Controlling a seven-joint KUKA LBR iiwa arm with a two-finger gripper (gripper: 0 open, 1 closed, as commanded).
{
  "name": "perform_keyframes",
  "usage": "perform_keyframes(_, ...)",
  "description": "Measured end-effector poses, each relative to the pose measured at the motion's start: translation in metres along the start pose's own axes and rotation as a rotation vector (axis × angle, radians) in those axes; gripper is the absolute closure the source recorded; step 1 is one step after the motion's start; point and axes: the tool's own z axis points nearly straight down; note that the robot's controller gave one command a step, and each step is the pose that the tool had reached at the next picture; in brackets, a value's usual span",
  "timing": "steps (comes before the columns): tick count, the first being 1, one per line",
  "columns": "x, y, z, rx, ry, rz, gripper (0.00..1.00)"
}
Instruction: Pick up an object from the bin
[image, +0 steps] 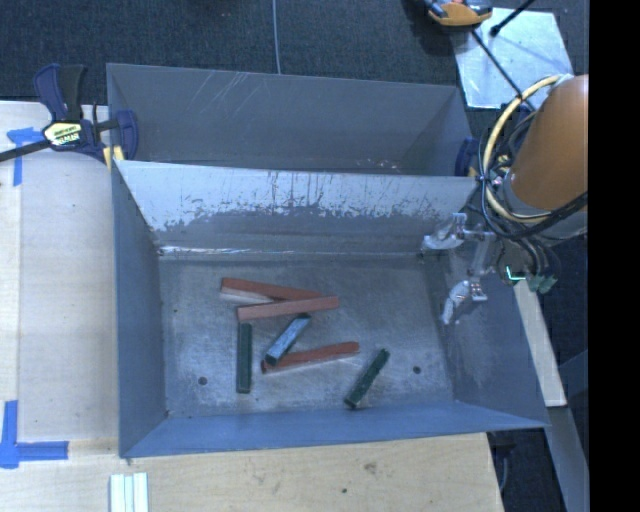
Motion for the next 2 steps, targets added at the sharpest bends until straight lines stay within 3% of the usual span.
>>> perform_keyframes(1, -0.002, 0.000, -0.005, 0.001, -0.008, -0.003, 0.00)
perform_keyframes(2, 0.017, 0.048, 0.044, 0.004, -0.014, -0.220, 0.00)
